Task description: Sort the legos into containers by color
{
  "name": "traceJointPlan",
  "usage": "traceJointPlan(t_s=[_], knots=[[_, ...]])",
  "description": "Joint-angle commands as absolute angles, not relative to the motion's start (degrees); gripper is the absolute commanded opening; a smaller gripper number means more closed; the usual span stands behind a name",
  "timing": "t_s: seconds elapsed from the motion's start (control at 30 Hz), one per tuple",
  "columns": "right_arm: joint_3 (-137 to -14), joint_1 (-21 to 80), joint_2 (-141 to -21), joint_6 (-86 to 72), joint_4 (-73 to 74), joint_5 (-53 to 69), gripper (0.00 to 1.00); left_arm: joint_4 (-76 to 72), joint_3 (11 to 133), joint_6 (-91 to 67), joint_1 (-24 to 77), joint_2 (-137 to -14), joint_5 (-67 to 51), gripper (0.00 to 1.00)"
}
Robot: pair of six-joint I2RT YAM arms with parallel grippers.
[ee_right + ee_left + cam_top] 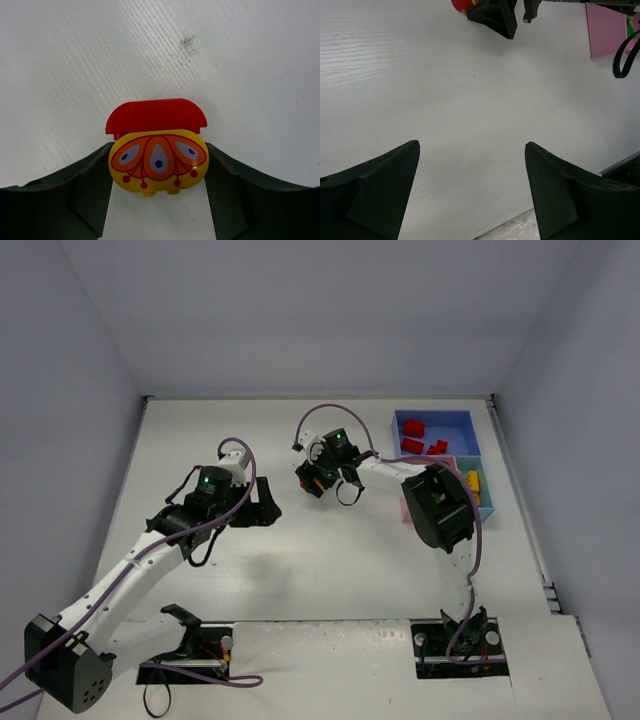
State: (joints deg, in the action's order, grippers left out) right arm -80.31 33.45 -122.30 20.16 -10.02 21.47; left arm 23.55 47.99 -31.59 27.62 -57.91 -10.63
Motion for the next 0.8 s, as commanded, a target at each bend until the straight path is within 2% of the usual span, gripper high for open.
traceJointPlan(t_s=[0.0, 0.03, 0.07, 0.1, 0.13, 0.2, 0.5, 0.77], knots=[[-80.86, 33.66, -122.52, 22.24, -8.18, 22.32, 0.59, 21.45, 48.69, -31.9, 26.98, -58.18, -10.72, 0.79], [-80.77, 33.66, -122.43, 22.15, -8.09, 22.41, 0.53, 21.36, 48.78, -31.9, 26.98, -58.27, -10.72, 0.79], [-80.34, 33.66, -121.91, 21.8, -8.26, 22.41, 0.4, 21.36, 49.04, -31.9, 26.98, -58.45, -10.81, 0.79], [-79.98, 33.58, -121.56, 21.54, -8.26, 22.33, 0.35, 21.27, 49.04, -31.9, 26.98, -58.53, -10.81, 0.79], [-79.55, 33.57, -121.12, 21.27, -8.35, 22.15, 0.24, 21.01, 49.04, -31.99, 26.98, -58.62, -10.98, 0.79], [-77.7, 33.66, -118.66, 20.05, -9.05, 22.15, 0.13, 20.66, 49.48, -32.69, 26.98, -58.97, -12.12, 0.79], [-63.65, 35.59, -99.42, 17.05, -14.15, 23.64, 0.0, 16.45, 53.96, -35.86, 25.67, -62.75, -20.12, 0.79], [-56.52, 37.09, -85.09, 14.15, -15.29, 24.96, 0.0, 7.05, 55.63, -40.25, 25.14, -67.93, -29.43, 0.79]])
